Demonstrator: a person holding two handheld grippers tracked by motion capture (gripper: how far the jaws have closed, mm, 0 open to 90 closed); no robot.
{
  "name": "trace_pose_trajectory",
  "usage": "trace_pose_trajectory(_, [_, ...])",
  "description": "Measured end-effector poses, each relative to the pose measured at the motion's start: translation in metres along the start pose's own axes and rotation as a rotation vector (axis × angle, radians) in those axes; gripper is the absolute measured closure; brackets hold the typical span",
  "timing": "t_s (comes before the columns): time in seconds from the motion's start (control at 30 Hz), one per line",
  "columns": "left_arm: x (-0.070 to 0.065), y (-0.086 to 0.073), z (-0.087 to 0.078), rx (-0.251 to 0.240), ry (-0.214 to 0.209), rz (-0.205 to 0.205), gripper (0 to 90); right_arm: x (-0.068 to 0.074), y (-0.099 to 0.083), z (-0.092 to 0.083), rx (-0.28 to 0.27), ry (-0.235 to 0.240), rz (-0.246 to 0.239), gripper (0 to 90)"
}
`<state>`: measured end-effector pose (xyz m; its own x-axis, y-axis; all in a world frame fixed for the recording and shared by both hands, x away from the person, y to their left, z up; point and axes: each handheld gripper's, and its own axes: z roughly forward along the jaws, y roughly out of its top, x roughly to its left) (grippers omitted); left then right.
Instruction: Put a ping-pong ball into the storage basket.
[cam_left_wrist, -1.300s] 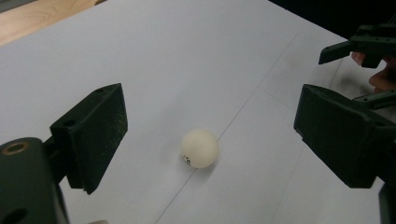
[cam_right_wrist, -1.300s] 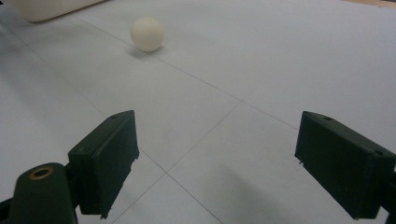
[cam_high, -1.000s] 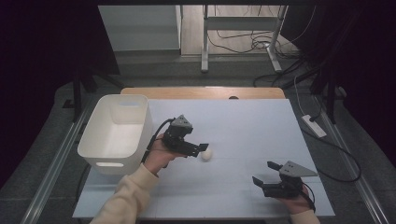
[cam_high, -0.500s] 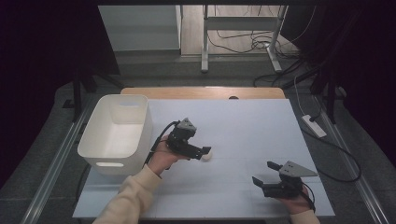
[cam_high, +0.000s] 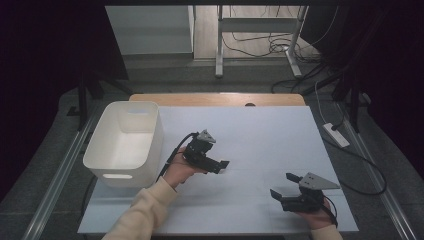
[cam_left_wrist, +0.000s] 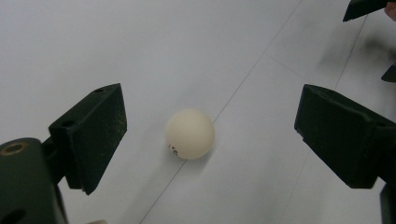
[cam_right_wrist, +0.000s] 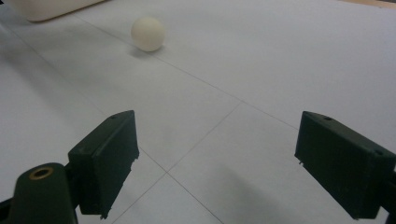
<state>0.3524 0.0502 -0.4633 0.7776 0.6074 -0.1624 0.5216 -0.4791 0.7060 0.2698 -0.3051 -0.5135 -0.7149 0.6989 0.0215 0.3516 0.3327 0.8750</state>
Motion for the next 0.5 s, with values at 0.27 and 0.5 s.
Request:
trace_pose_trajectory(0.27, [0.001,0.0,0.007,0.02,0.001,-0.004,10.2,0.0,0.0,0.0,0.0,0.0,0.001,12.9])
trace_pose_trajectory(0.5, [0.002,0.001,0.014,0.04,0.001,-0.004,10.2,0.0,0.0,0.0,0.0,0.0,0.001,12.9])
